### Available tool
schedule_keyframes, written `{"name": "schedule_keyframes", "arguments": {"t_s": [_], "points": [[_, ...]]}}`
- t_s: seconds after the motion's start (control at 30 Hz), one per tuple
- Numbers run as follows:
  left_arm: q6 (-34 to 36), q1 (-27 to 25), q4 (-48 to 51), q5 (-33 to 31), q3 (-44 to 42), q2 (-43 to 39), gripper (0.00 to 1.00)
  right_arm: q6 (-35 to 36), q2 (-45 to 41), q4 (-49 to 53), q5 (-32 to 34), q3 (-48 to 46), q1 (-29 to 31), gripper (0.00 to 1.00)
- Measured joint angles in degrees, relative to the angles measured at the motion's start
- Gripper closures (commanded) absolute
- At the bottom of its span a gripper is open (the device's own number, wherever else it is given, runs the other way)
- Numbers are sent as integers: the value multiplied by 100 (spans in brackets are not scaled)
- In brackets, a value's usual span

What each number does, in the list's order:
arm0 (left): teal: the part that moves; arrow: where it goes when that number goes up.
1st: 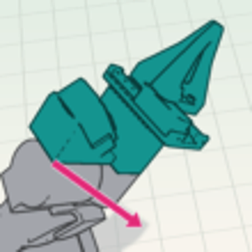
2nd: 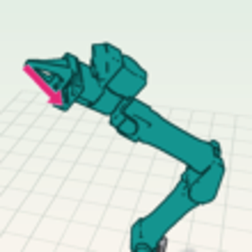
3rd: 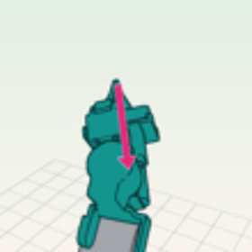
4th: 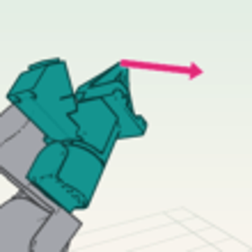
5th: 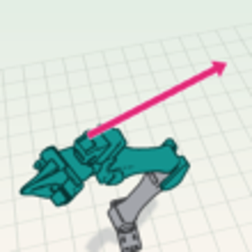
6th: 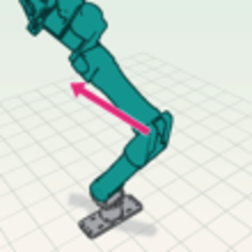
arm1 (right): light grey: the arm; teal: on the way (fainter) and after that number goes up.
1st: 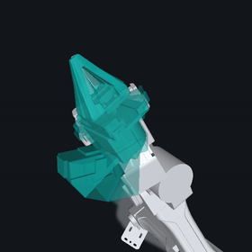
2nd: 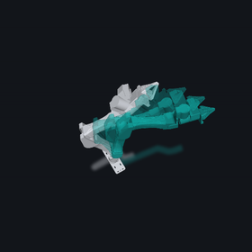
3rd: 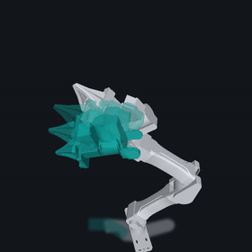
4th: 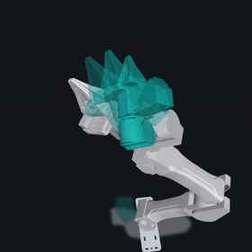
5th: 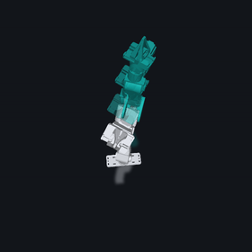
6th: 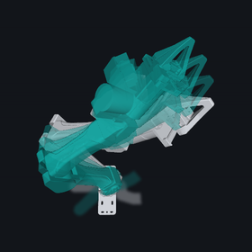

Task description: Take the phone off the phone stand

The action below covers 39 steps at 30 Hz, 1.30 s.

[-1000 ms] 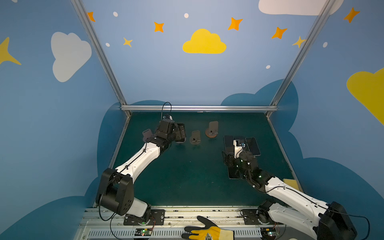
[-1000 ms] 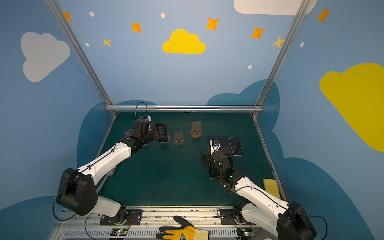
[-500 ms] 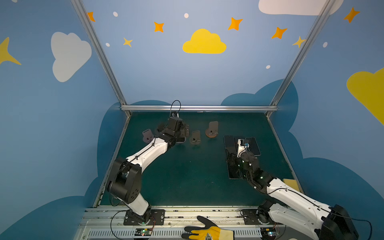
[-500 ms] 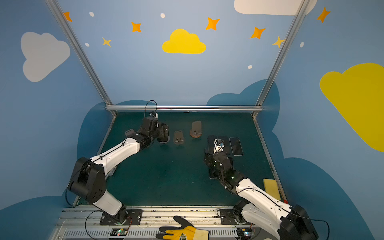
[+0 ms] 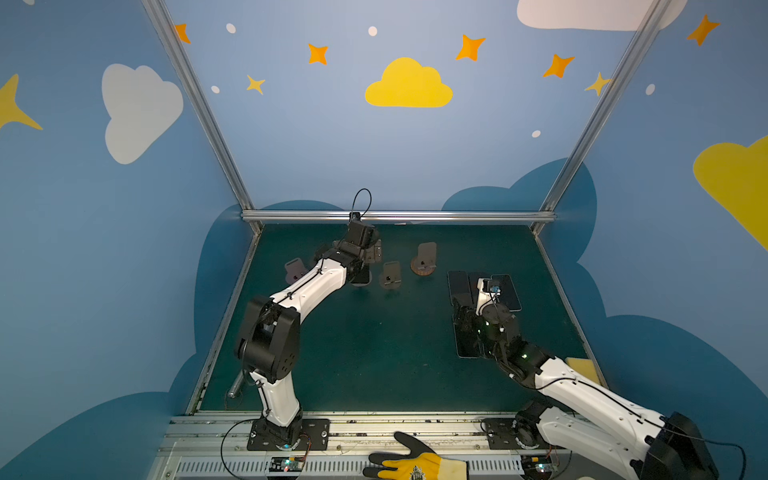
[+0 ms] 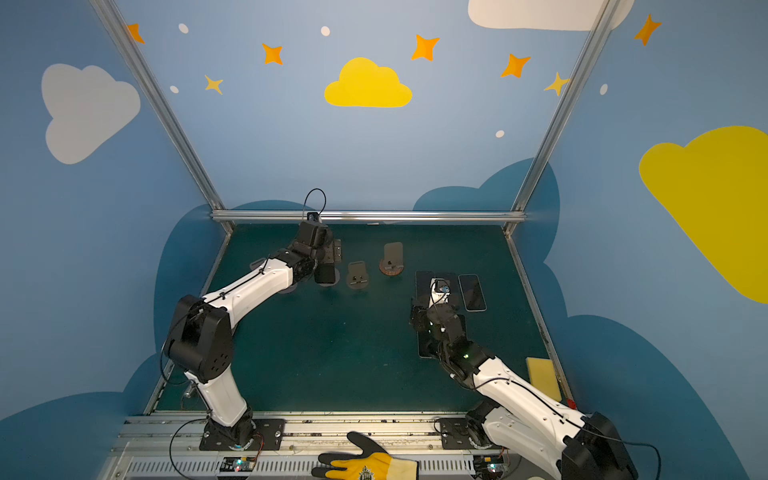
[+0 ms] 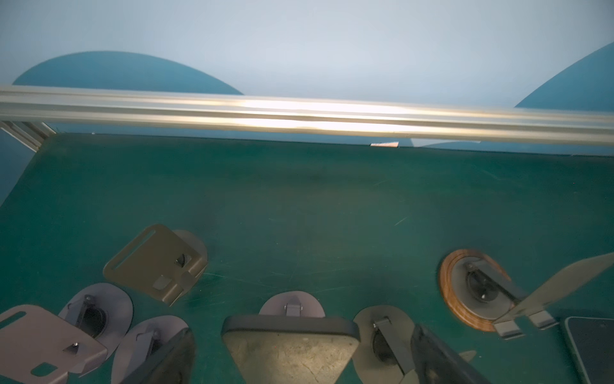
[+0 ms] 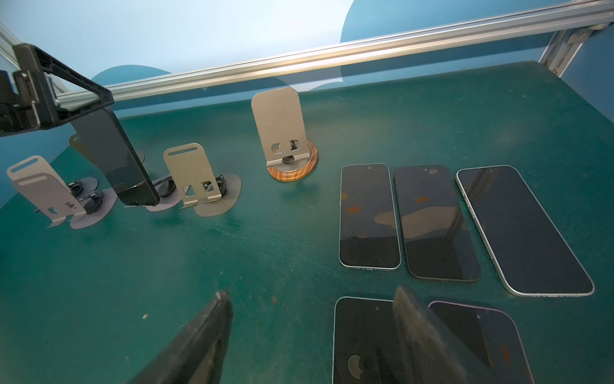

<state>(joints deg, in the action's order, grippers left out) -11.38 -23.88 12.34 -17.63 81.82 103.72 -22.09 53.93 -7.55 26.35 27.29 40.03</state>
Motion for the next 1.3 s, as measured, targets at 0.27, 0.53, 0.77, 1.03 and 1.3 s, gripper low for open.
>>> {"name": "schedule_keyframes", "arguments": {"t_s": [0.27, 0.53, 0.77, 1.03, 1.3], "points": [[-4, 111, 295, 87, 310, 472, 9, 2, 133, 17, 17, 0, 0, 23], [-83, 262, 380, 188, 455, 730, 18, 2, 177, 15, 22, 0, 0, 23], [-101, 249, 374, 190, 455, 748, 27, 4, 293, 15, 22, 0, 0, 23], [-37, 170, 372, 136, 439, 713, 31, 4, 317, 15, 22, 0, 0, 23], [26, -24, 420, 4, 105, 48, 33, -4, 337, 17, 55, 0, 9, 23]]}}
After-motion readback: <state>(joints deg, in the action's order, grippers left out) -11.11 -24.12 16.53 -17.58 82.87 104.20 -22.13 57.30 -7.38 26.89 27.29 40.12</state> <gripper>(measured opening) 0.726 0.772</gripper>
